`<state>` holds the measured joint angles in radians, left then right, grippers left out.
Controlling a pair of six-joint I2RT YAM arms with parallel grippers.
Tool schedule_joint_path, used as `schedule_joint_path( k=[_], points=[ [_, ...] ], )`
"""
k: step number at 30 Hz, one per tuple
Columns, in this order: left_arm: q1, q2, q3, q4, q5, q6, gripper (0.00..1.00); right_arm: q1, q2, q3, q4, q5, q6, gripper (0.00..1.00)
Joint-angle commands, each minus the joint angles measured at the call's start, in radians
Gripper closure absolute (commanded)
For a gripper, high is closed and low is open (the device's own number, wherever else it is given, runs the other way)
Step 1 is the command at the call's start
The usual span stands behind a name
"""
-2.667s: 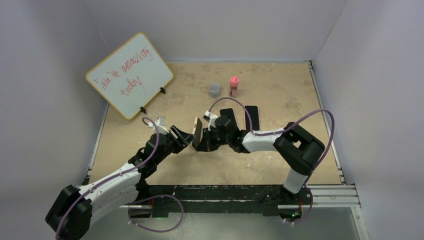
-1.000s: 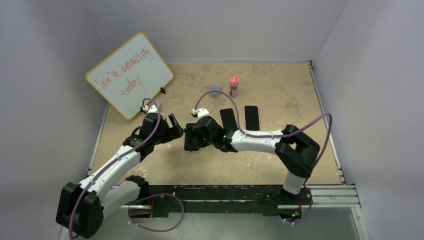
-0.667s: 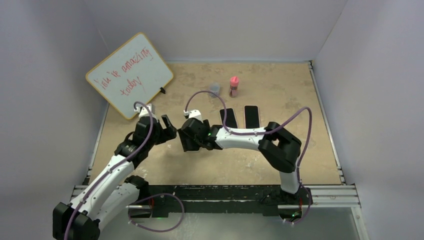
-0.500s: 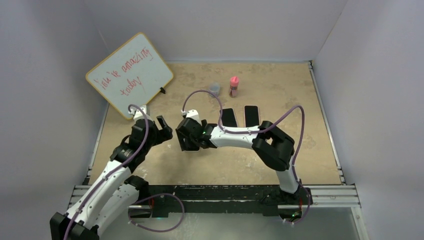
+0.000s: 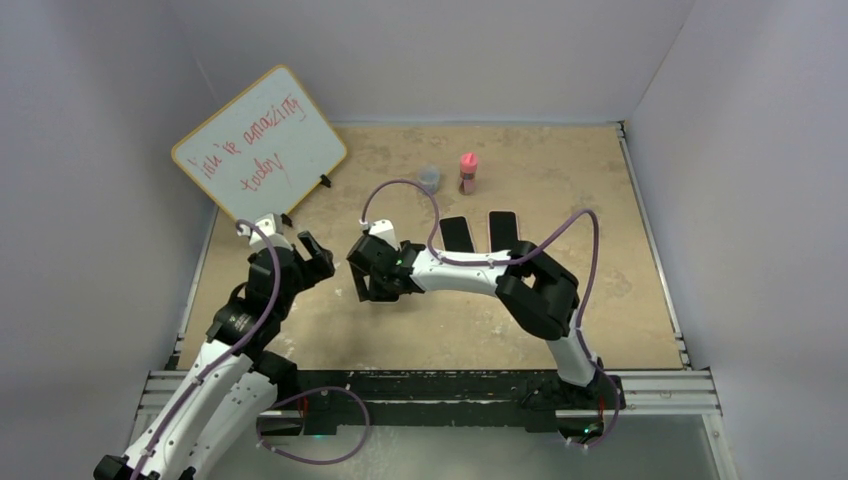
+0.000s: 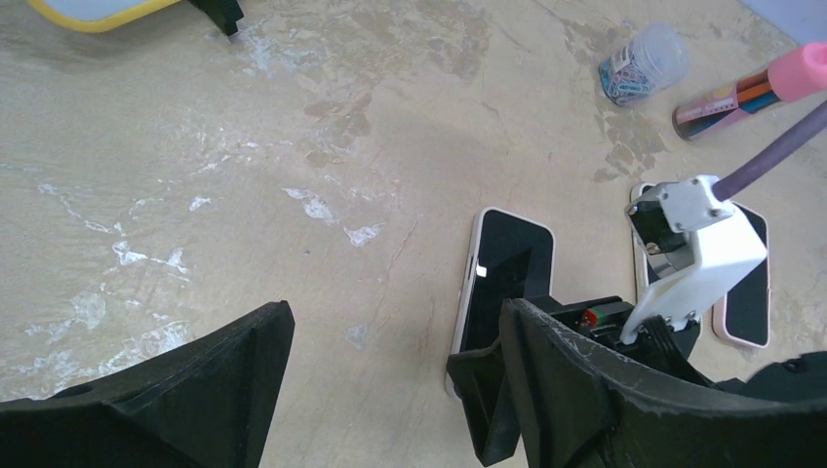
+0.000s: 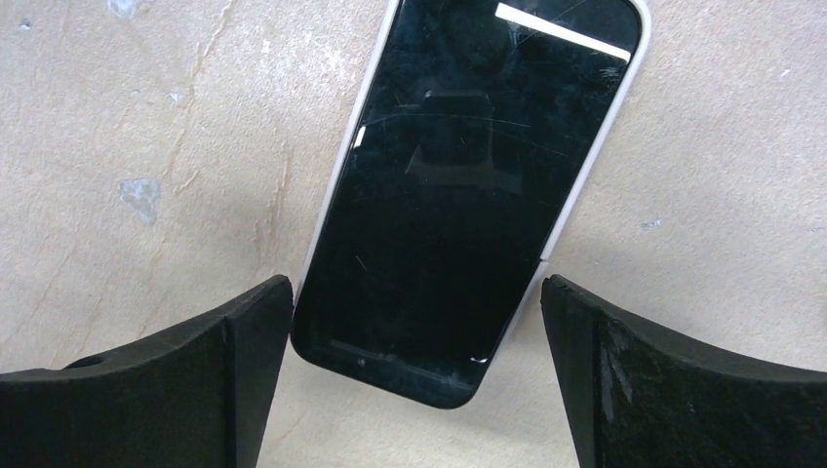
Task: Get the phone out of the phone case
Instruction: Pick up the phone at the center of the board.
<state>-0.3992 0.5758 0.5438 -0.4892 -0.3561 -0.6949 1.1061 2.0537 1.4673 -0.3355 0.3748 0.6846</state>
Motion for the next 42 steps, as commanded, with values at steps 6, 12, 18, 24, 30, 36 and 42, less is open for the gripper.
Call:
schedule_joint_path(
  k=[6,12,18,24,30,36,42],
  points=[
    [0.008,-0.012,0.002,0.022,0.001,0.0,0.2,0.004,0.054,0.037,-0.093,-0.013,0.051,0.08],
    [0.008,0.006,-0.004,0.044,0.039,0.014,0.2,-0.012,-0.019,-0.041,0.014,-0.089,0.043,0.32],
    [0.008,0.029,0.002,0.074,0.093,0.032,0.2,-0.089,-0.169,-0.254,0.258,-0.282,0.054,0.66],
    [0.008,0.078,-0.011,0.114,0.175,0.019,0.2,-0.141,-0.236,-0.349,0.355,-0.372,0.028,0.64],
    [0.008,0.151,-0.008,0.102,0.191,-0.005,0.2,-0.122,-0.238,-0.29,0.259,-0.284,-0.041,0.32],
    [0.008,0.149,0.016,0.053,0.123,-0.001,0.2,-0.059,-0.177,-0.149,0.083,-0.164,-0.056,0.12],
    [0.007,0.229,0.053,0.028,0.191,0.026,0.19,-0.058,-0.204,-0.182,0.053,-0.117,-0.018,0.08]
  ],
)
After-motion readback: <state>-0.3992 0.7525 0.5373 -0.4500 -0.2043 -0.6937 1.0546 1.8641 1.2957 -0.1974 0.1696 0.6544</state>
